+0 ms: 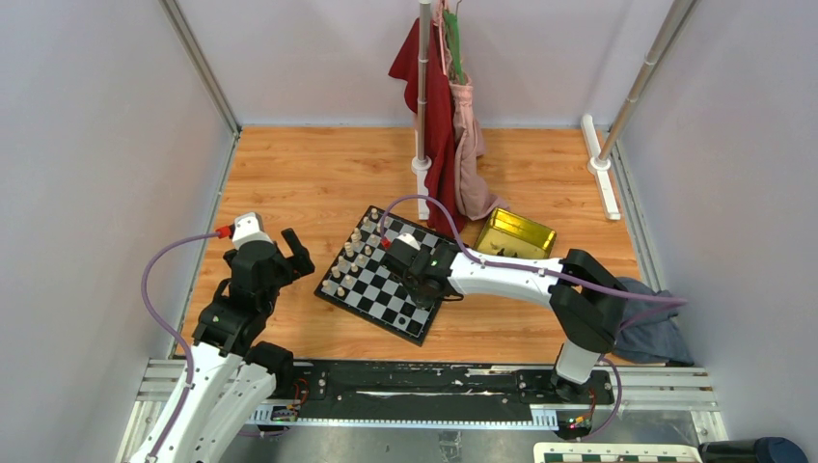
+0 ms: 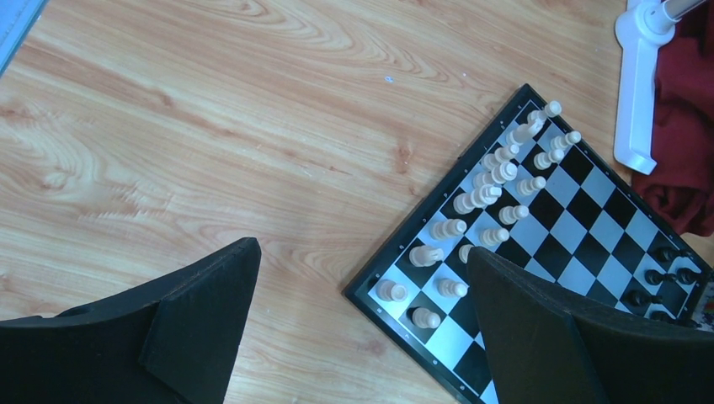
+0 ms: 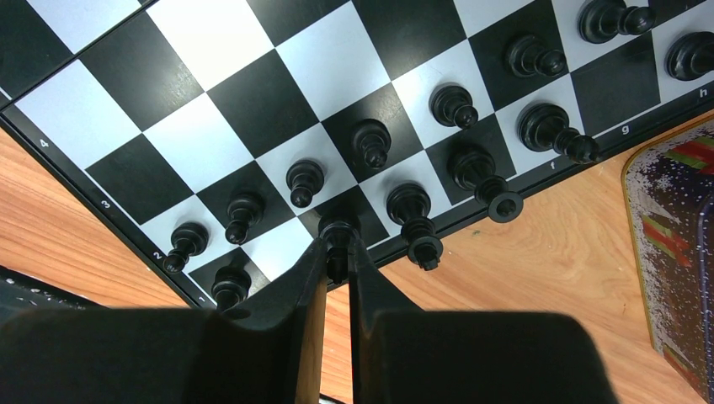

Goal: Set up the chess pieces on the board
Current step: Place the chess piece on the chessboard.

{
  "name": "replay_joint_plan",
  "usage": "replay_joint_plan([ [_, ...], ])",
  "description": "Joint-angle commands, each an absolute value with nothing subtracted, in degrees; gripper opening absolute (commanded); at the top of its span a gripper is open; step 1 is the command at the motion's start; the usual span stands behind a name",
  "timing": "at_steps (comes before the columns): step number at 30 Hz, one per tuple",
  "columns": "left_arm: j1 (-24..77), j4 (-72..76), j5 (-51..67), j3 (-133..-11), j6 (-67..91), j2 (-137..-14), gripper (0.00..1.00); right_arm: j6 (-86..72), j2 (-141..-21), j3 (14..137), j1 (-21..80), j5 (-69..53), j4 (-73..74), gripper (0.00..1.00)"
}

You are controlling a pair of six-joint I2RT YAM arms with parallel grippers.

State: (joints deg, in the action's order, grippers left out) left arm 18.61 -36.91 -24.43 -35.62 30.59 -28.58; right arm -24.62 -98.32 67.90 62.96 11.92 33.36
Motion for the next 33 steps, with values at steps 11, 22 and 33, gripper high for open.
replay_joint_plan([
  [11,18.90,-35.86,-23.83,-35.04,30.18,-28.95,1.00,-24.14,-98.69,66.84,62.12,13.09,34.09,0.25],
  [22,18.90,-35.89,-23.82,-34.98,30.23,-28.78,1.00,-23.69,-97.70,67.77,62.14,13.75,34.81,0.27],
  [33,18.90,-35.89,-23.82,-34.98,30.23,-28.73,1.00,-23.29,-94.28,71.53,62.28,13.25,38.43,0.27],
])
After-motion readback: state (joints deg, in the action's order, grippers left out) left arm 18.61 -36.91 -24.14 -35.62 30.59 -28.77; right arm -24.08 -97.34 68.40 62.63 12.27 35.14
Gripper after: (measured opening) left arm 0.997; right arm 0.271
